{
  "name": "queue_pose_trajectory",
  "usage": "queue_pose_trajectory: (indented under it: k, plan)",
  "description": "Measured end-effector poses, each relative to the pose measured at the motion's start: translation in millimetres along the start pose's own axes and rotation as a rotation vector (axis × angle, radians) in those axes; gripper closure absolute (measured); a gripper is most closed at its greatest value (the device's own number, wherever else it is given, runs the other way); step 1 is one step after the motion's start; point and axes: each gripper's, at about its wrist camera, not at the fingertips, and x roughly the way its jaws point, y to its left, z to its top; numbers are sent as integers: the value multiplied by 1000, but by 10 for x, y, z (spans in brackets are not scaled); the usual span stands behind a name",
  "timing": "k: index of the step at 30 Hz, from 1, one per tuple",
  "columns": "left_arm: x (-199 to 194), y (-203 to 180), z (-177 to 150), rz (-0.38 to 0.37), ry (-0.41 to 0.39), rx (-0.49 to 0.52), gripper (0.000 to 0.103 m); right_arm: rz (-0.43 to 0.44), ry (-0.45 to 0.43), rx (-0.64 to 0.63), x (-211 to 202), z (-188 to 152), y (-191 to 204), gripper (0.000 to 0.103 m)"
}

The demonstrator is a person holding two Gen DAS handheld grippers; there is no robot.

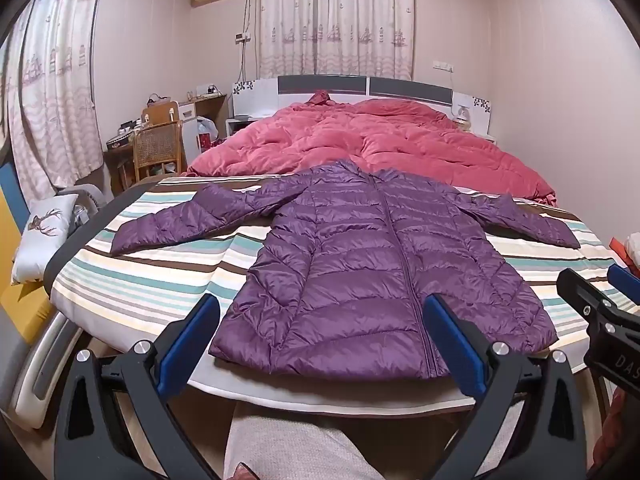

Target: Fold large clothes

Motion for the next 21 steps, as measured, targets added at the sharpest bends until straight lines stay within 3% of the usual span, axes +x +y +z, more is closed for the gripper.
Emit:
queue_pose_trajectory:
  k: [21]
  plan:
    - [-9, 10, 10, -7, -4, -11, 2, -5, 10, 1, 8, -15, 6, 3]
